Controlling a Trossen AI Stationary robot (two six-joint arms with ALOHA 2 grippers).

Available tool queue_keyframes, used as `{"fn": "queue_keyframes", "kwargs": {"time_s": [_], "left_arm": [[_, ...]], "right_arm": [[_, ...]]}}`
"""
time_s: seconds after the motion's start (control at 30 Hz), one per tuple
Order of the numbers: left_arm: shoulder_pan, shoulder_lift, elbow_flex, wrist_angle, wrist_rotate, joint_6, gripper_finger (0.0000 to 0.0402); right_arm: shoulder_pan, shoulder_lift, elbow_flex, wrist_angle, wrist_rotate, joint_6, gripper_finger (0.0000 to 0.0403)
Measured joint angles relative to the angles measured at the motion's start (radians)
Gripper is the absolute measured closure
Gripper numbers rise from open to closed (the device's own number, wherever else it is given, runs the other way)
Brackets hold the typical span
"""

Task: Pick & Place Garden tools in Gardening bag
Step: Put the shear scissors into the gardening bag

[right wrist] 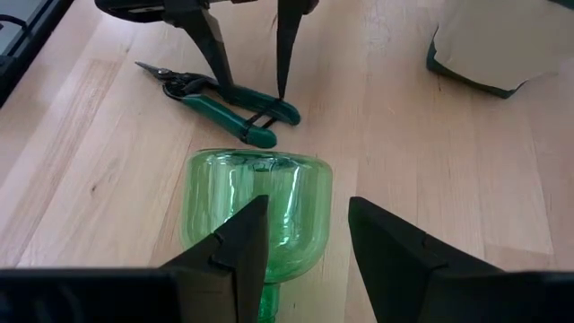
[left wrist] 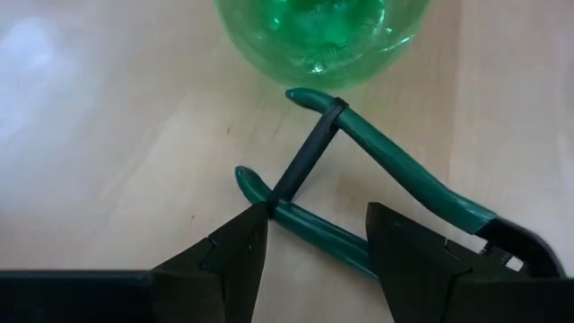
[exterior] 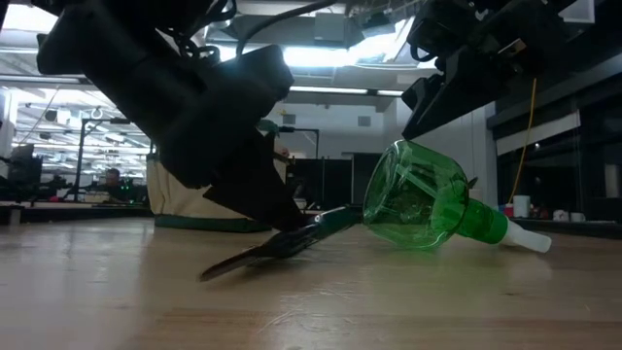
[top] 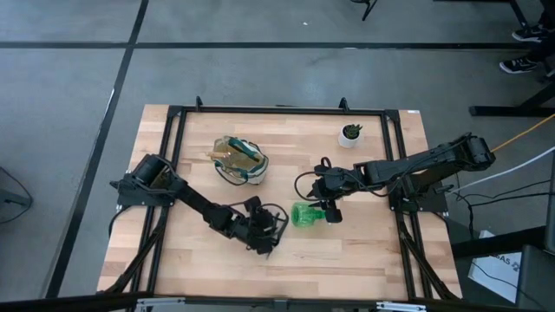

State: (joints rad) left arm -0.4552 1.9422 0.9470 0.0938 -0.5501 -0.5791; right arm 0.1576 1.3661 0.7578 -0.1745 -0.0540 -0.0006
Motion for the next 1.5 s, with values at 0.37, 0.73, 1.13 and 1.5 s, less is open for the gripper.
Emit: {"fn": "queue_keyframes", "kwargs": {"time_s": [0.37, 0.73, 1.13, 1.5], "left_arm": [[-0.007, 0.001, -0.002, 0.023, 0.142, -0.025, 0.0215], [-0.010, 0.002, -0.002, 0.023, 0.134, 0.043, 0.0274], [-0.029, 0.004, -0.003, 0.042, 0.098, 0.137, 0.0372], [-0.043, 0.004, -0.003, 0.041, 0.066, 0.147, 0.0372]], "right_arm": [[0.000, 0.000, 0.000, 0.000, 0.000, 0.000, 0.0245], [0.000, 0.000, 0.000, 0.000, 0.000, 0.000, 0.0245], [0.000, 0.000, 0.000, 0.000, 0.000, 0.000, 0.0245], [0.000, 0.000, 0.000, 0.000, 0.000, 0.000, 0.0245]]}}
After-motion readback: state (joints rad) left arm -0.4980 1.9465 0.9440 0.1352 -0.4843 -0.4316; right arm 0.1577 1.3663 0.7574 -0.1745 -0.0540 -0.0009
